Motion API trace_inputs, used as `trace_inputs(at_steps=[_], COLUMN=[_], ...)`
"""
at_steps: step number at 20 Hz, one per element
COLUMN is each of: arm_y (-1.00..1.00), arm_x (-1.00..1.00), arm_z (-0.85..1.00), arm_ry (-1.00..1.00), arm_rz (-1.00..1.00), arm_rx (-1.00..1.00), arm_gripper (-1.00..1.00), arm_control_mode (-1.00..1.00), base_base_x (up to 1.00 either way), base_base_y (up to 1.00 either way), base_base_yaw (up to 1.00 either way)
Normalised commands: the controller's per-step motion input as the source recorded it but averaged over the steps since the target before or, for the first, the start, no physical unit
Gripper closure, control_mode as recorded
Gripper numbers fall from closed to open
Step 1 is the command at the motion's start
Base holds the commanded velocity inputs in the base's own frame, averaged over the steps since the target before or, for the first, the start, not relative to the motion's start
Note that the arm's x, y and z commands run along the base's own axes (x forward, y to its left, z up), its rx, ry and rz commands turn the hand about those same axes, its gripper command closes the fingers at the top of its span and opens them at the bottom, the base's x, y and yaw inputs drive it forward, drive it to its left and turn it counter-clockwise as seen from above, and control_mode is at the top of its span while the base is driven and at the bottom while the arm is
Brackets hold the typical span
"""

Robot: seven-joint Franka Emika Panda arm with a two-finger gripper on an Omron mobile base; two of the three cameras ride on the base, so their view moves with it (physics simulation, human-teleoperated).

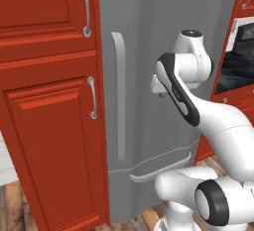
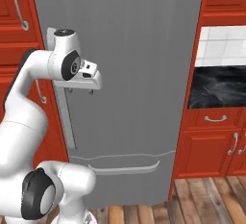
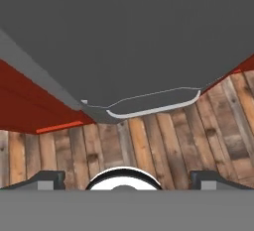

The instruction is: Retrieve the butter from the fridge and place it on a plate on the dining table. Then retrieve the butter knife by the fridge and place it near the plate.

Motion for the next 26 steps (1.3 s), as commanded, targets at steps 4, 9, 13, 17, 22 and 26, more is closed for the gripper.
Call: trace_inputs(at_steps=[4, 9, 13, 17, 22, 26], arm_y=[0.0, 0.0, 0.0, 0.0, 0.0, 0.0], arm_x=[0.0, 0.0, 0.0, 0.0, 0.0, 0.0], arm_z=[0.0, 0.0, 0.0, 0.0, 0.0, 0.0], arm_ry=[0.0, 0.0, 0.0, 0.0, 0.0, 0.0], arm_rz=[0.0, 0.0, 0.0, 0.0, 0.0, 0.0], arm_rx=[0.0, 0.0, 0.0, 0.0, 0.0, 0.0], arm_gripper=[-1.0, -1.0, -1.0, -1.0, -1.0, -1.0], arm_control_mode=[1.0, 1.0, 1.0, 1.0, 1.0, 1.0], base_base_x=[-0.06, -0.04, -0.11, -0.25, -0.42, -0.51], base_base_y=[0.77, 0.54, 0.34, 0.17, 0.03, 0.0], base_base_yaw=[-0.21, -0.26, -0.28, -0.24, -0.02, -0.04])
